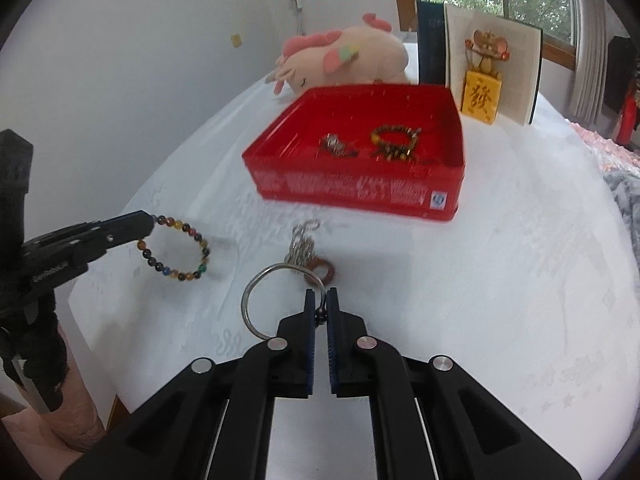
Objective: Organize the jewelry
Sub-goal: 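Carry the bracelet and silver ring into the red tin and open both tools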
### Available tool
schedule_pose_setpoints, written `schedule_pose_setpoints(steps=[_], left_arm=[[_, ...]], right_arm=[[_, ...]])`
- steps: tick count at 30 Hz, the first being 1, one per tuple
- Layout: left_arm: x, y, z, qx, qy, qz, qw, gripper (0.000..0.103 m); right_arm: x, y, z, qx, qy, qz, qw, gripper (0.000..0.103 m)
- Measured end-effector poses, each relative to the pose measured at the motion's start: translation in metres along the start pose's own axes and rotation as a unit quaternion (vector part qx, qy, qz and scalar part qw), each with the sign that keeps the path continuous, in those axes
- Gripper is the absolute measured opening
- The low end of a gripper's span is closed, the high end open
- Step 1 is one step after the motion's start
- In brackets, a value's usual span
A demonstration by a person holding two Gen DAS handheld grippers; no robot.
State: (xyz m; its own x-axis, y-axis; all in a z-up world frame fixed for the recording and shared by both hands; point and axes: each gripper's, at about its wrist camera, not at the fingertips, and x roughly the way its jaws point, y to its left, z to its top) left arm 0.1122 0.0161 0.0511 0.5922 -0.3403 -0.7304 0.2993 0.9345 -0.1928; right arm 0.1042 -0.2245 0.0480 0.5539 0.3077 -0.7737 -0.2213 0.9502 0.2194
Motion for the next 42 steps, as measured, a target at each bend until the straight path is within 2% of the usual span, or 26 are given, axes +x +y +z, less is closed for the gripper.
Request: schedule_pose_setpoints(steps=[5,9,16,21,26,33,38,42], left_arm=[[-0.012,-0.013,0.025,0.014,-0.026,-0.004,0.9996,0.006],[-0.008,-0.018,0.046,0.017,-0.028,-0.014,0.9994,0.006],[0.017,-0.025,0.094,0.015,-0.029,-0.016,0.9993,0.006],[0.043,-0.026,0.122,0.007,-0.027,-0.018,0.9994,0.006],[0.085,-0.021,0.145,-0.006,-0.01,-0.027,0.9996,0.006],[0.14,-0.009,0.159,-0.015,0.027,-0.005,0.9995,0.006],[0.174,0.001,0.163,-0.022,0.053,0.005,0.9983,0.006],[0.185,0.004,0.163,-0.021,0.061,0.014,0.9978,0.006]], right_arm=[[-0.007,-0.006,0.023,0.002,-0.015,0.0,1.0,0.005],[-0.008,-0.012,0.049,0.006,-0.025,0.001,1.0,0.005],[0.01,-0.024,0.091,0.017,-0.029,-0.007,0.999,0.005],[0.041,-0.038,0.118,0.026,-0.014,-0.019,0.999,0.005],[0.081,-0.054,0.138,0.042,0.008,-0.03,0.999,0.005],[0.132,-0.073,0.152,0.054,0.039,-0.05,0.996,0.005],[0.153,-0.082,0.158,0.059,0.053,-0.057,0.995,0.005],[0.161,-0.083,0.159,0.058,0.058,-0.062,0.995,0.005]])
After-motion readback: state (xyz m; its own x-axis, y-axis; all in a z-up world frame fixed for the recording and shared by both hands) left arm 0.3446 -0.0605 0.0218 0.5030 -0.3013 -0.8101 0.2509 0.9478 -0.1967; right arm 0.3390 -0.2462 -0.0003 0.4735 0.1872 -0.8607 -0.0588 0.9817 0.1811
